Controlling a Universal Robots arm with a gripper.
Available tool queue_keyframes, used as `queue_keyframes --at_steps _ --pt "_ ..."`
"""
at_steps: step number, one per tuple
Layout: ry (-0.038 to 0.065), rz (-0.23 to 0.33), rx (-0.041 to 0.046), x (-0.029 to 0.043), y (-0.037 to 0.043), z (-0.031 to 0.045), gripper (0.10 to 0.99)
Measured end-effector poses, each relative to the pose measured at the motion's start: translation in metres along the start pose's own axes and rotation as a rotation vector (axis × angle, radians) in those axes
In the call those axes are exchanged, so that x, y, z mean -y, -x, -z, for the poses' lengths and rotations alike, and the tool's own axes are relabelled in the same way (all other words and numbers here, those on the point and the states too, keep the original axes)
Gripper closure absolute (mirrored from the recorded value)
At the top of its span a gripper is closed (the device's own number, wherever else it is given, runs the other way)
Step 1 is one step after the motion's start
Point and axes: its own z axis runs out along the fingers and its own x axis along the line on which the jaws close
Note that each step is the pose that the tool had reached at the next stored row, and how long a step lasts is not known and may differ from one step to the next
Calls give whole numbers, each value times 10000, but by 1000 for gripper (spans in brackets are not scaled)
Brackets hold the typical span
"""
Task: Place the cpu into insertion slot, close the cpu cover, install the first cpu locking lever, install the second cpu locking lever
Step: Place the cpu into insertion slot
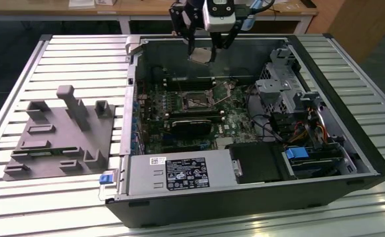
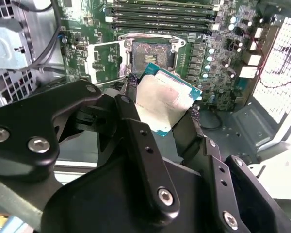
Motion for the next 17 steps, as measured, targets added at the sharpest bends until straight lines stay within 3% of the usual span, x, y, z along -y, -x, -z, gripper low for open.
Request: queue_keyframes --at_steps 17 --pt "-1 -1867 185 7 -9 -28 545"
